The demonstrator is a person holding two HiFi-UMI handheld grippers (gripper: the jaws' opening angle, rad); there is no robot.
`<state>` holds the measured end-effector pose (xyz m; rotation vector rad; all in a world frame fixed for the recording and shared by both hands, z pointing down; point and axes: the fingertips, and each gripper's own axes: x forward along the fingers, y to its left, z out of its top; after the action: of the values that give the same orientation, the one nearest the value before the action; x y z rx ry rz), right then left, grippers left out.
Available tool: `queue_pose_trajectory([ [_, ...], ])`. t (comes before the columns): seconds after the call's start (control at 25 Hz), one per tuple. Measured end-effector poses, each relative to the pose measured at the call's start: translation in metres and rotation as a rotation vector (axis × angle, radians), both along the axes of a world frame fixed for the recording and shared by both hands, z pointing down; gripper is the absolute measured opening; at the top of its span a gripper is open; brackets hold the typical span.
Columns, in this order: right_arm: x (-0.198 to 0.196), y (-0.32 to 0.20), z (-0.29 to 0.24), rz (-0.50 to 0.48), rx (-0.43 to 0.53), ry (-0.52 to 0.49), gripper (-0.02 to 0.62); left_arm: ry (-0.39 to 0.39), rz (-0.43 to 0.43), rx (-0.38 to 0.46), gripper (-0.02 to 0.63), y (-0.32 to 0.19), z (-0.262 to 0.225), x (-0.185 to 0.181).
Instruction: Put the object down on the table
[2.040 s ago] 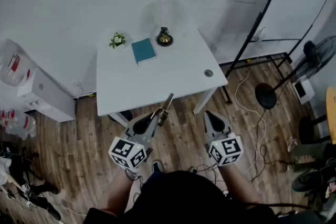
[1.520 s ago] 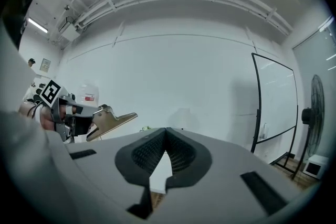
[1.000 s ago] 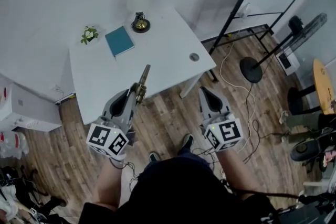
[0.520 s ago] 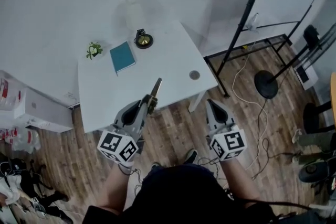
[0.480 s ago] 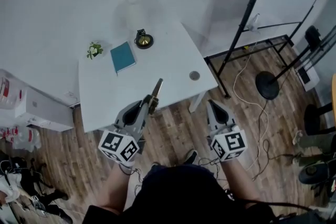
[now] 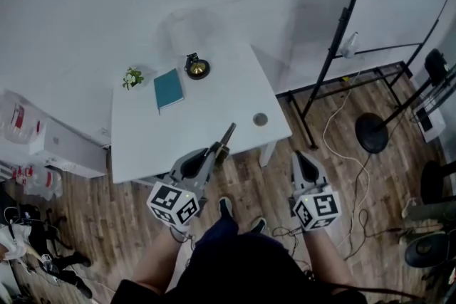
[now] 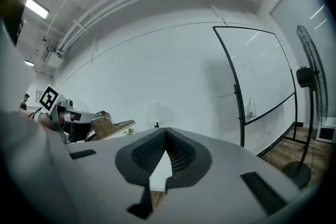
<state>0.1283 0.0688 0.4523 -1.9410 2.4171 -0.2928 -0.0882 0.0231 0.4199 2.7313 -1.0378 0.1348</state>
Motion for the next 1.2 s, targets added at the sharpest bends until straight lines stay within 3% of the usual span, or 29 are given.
queue_pose_trajectory([
  [0.36,0.045,-0.015,0.006,0.057,-0.009,0.008,0.006,-0.014,0.034,-0.022,0.032,-0.044,0.024,0.040],
  [0.64,0.093,-0.057,0.005,0.144,-0.030,0.044,0.006,-0.029,0.066,-0.042,0.032,-0.115,0.052,0.074],
  [1.2,0.086,-0.204,0.028,0.104,-0.128,0.101,0.006,-0.206,0.101,-0.078,0.032,-0.262,0.144,0.094],
])
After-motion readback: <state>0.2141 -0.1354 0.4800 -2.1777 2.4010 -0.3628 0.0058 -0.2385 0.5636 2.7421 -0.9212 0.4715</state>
